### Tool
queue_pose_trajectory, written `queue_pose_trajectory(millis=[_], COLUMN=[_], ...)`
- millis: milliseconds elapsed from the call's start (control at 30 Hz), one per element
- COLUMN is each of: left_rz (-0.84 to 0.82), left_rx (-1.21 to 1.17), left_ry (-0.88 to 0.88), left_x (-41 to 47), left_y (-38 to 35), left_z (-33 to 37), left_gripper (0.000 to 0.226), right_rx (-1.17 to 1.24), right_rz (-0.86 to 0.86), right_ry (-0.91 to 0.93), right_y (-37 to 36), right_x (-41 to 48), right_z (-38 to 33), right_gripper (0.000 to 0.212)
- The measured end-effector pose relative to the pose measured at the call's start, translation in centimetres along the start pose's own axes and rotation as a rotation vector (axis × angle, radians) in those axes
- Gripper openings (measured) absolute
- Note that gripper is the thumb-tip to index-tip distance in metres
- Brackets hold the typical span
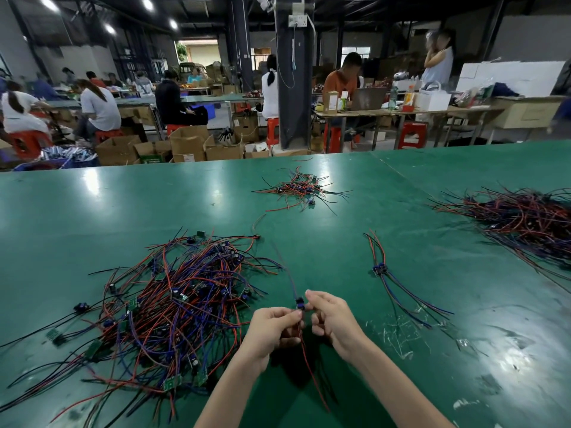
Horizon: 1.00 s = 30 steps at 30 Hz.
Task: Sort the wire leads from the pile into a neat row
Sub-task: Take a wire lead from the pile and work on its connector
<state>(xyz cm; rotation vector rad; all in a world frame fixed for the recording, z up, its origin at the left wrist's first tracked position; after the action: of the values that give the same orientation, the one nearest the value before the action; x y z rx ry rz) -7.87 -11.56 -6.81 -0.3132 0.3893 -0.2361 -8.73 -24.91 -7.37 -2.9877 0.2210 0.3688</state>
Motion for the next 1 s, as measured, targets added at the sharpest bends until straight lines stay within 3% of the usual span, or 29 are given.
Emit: queue_pose_trajectory(millis=[233,633,767,1000], left_rz=[0.129,0.163,0.142,0.212], left_rx=[-0.101,0.03,0.068,-0.05], left_ry=[-0.119,-0.327,-0.362,-0.356], left_x=[0.3,1.0,1.2,2.6], left_y=[0.8,0.6,0.9,1.5], left_z=[0.4,-0.7,-0.8,-0.2], left_gripper=[0.01,0.017,0.017,0.022], right_rx=[-0.203,-0.165,-0.184,-0.26], right_rz=[-0.195,-0.105,-0.098,-0.17], right_ry=[-0.022,-0.128,-0.164,-0.149], right_y=[-1.3,-1.6,-1.7,-1.7], right_x=[-1.5,-2.3,-2.6,-2.9], right_z=[0.8,0.0,-0.4,-0.4], right_gripper=[0.015,0.028,0.023,0.019])
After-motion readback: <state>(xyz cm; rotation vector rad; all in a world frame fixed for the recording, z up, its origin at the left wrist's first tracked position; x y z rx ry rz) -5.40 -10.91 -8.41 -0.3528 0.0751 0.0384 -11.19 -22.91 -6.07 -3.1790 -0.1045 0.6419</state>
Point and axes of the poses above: each hand's wrist, its own x-axis towards the middle knuckle, its own y-axis out of the back of the hand, z = x × y, the point moved 2 cm from there along x, towards the middle knuckle, and after that the axes turned 13 degrees about -x, right-handed, at the moved point
